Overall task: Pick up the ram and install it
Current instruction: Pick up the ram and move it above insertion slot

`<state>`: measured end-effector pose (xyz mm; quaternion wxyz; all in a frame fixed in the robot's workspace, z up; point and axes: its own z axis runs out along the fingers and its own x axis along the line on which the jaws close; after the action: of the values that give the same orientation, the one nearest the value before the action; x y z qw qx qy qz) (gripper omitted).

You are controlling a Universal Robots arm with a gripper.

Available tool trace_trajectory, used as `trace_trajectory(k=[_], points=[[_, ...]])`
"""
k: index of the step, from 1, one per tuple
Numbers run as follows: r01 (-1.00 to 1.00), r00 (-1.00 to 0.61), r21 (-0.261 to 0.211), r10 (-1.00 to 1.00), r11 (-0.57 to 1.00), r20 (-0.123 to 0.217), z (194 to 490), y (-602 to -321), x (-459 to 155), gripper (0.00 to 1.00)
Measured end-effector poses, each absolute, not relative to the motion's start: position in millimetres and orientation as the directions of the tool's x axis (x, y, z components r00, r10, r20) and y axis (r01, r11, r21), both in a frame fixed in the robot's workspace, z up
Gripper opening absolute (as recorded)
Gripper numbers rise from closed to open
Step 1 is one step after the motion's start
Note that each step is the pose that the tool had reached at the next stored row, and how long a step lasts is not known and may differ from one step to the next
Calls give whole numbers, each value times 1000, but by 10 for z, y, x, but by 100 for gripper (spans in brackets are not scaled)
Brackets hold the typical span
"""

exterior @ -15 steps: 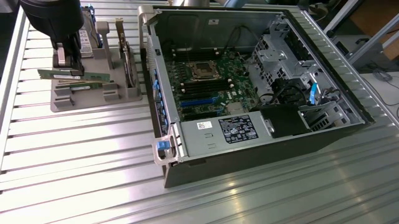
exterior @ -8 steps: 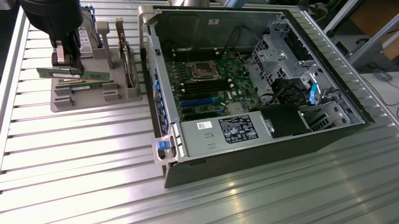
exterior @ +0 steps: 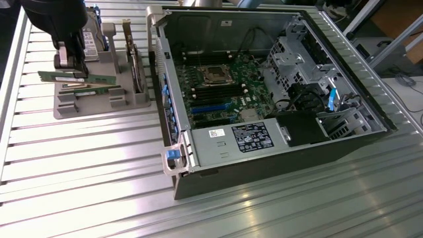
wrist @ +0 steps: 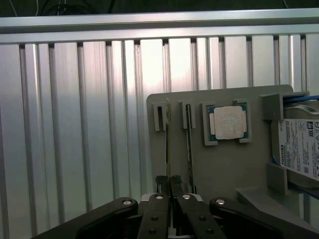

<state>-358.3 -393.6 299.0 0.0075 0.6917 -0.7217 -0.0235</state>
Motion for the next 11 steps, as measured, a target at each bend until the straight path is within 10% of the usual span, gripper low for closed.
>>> trace_trajectory(k=[11], points=[[-998,-43,44,-999,42,-22,3014,-3936,-3583,13]])
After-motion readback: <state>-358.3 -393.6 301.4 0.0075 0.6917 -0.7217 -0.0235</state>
